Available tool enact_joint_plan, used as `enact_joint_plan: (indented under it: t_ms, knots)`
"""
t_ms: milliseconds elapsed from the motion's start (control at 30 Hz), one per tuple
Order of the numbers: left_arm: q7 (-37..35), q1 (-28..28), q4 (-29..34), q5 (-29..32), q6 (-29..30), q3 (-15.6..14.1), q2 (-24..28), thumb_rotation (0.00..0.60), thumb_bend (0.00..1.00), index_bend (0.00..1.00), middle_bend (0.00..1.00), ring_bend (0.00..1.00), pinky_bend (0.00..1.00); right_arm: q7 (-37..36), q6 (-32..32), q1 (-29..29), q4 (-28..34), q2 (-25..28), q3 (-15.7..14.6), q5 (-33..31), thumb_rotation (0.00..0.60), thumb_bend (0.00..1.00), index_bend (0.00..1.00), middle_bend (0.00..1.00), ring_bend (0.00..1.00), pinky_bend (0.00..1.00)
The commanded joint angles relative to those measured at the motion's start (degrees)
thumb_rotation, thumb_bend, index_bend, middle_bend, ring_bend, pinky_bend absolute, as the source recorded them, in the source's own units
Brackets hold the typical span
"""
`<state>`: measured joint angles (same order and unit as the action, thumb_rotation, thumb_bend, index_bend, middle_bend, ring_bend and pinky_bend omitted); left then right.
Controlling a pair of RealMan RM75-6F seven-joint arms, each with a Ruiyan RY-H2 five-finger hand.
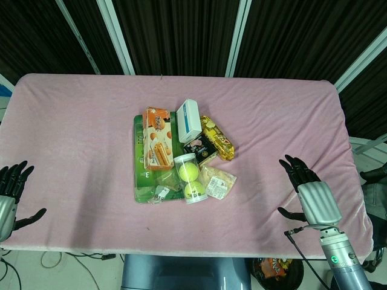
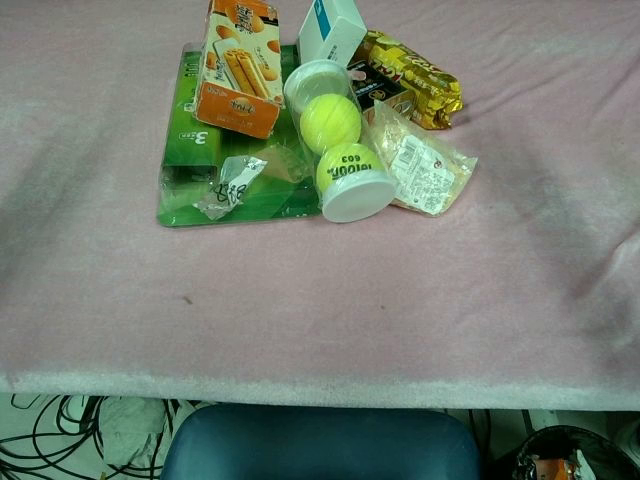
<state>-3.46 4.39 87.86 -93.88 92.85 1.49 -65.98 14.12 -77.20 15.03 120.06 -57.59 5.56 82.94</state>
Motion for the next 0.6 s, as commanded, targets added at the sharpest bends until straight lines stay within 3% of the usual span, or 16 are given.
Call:
enact_joint_plan:
  t_ms: [33,600]
  knots:
    - [0.0,0.0,0.0,0.0,0.0,0.0,0.0,0.6,0.0,0.0,0.0,0.0,0.0,0.0,0.0,0.0,-0.1,-0.1,0.0,0.0,0.6,0.09,0.0,0.0,0.0,0.22]
    - [-0.2,-0.1,0.0,0.1,0.2,0.0,0.0,0.6,0.0,0.0,0.0,0.0,0.0,-0.3,-0.3,0.1,-1.5,-1.2,0.5,0.3,0.6,0.09,0.0,0.0,0.0,0.22]
